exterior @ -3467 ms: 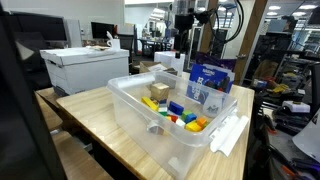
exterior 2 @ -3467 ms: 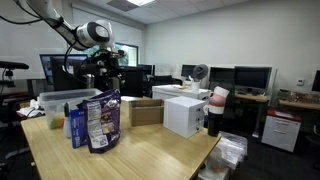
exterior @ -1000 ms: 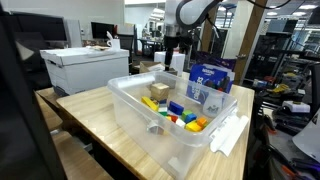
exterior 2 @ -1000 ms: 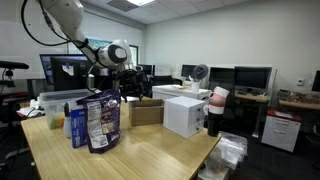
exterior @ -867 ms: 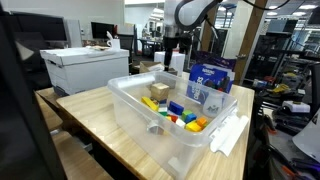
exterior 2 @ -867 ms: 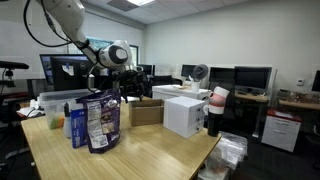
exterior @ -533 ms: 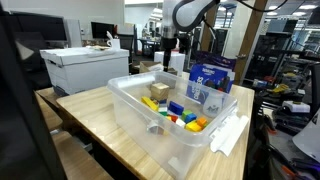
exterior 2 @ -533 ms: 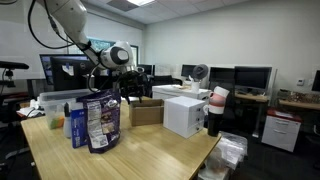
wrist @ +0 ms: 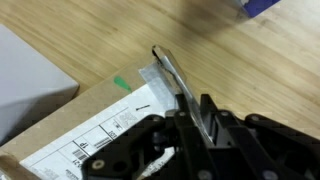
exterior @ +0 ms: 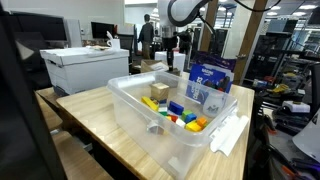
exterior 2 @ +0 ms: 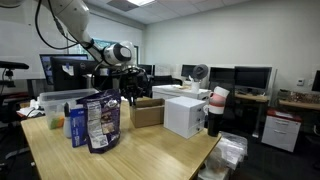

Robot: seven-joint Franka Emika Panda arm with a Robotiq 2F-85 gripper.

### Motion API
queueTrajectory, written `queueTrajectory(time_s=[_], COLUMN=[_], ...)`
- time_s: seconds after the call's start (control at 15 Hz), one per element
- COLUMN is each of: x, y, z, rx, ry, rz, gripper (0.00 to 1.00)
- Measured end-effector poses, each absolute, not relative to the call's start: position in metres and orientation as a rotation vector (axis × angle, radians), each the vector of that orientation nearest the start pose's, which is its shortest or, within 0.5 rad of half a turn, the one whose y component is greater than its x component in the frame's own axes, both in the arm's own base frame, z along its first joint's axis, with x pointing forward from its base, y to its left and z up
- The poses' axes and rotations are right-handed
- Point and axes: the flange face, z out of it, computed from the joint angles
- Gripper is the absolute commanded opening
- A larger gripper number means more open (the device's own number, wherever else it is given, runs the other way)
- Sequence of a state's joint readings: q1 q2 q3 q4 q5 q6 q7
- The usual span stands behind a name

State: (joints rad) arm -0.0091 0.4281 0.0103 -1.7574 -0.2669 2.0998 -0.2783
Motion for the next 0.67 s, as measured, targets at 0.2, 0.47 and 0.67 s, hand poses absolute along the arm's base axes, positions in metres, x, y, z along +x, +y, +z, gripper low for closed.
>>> queueTrajectory(time_s=[0.2, 0.47, 0.67], x=[0.639, 0.634, 0.639], y=[-0.006, 0.001, 0.004], z=[0.316, 0.31, 0.314], rx=[-3.188, -3.091, -3.014], ry=[-0.672, -0.61, -0.511], rz=[0.485, 0.672, 0.639], gripper=[0.03, 0.06, 0.05])
